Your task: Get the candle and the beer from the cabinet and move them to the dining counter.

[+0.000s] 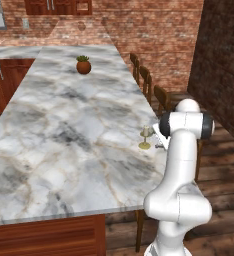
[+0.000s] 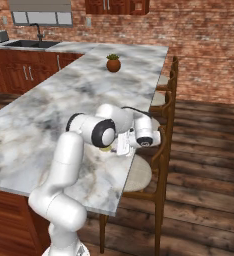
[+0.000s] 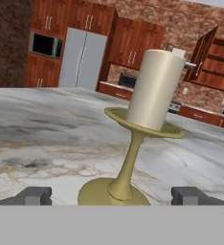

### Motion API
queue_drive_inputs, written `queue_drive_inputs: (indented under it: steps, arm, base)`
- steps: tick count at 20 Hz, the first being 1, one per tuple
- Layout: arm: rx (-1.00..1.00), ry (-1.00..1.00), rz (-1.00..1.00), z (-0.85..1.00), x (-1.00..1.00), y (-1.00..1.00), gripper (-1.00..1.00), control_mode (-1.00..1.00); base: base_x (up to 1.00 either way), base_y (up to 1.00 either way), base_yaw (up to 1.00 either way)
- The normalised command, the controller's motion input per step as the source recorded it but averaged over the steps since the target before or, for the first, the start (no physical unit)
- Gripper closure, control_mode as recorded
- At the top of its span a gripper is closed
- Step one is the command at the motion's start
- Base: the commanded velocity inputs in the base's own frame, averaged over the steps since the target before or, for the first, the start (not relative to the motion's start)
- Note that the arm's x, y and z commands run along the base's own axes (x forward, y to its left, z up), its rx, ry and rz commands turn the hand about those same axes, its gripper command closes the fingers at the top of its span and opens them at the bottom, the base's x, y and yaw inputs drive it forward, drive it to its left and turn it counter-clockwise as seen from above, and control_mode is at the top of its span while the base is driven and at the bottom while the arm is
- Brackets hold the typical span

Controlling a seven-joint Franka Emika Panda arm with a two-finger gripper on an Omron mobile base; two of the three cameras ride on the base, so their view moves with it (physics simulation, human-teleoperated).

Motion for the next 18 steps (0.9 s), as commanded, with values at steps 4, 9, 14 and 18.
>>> queue_drive_inputs:
  steps: [4,9,14,18]
  arm:
    - [0.00,0.00,-0.14,0.21,-0.25,-0.08,-1.00,-1.00]
    - [-0.10,0.00,-0.33,0.27,-0.37,0.00,-1.00,-1.00]
    - [-0.09,0.00,-0.37,0.26,-0.41,0.00,-1.00,-1.00]
    - [-0.14,0.00,-0.19,0.35,-0.37,0.02,-1.00,-1.00]
  base:
    - [0.00,0.00,0.00]
    - [0.00,0.00,0.00]
    - [0.00,0.00,0.00]
    - [0.00,0.00,0.00]
